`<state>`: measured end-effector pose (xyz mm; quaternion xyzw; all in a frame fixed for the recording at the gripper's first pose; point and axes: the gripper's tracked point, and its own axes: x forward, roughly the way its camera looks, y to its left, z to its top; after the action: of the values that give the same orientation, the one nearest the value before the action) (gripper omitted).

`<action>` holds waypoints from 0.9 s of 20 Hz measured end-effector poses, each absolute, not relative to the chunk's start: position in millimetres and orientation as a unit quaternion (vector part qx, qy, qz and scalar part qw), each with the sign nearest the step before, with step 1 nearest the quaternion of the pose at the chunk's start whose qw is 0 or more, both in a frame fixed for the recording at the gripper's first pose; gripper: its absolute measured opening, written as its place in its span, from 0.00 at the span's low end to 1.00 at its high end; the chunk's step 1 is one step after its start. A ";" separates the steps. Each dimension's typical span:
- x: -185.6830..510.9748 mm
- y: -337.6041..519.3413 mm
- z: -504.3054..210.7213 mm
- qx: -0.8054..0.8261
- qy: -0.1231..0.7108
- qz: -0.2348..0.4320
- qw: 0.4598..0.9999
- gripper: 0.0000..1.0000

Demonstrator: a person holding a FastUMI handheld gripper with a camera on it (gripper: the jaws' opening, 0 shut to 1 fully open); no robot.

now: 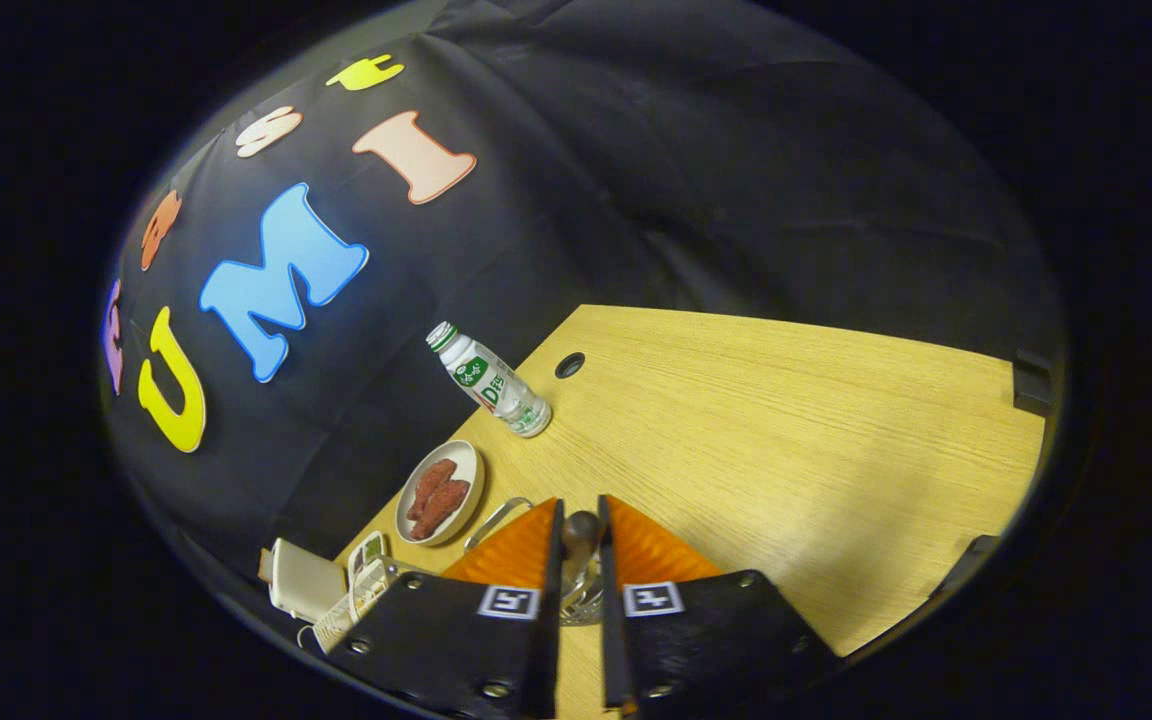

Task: Take the plate from the dish rack, then take the spoon from the basket and place it into the plate.

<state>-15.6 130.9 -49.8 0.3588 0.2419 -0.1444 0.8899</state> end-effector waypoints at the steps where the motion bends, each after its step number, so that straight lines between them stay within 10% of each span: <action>1: -22.4 131.9 -41.7 0.355 0.244 -0.136 0.892 0.15; 4: -11.6 127.4 -32.6 0.333 0.246 -0.133 0.900 0.03; 18: -14.8 143.3 88.0 0.199 0.191 -0.044 0.960 0.02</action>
<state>-14.8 143.3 88.0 0.1988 0.1914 -0.0436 0.9602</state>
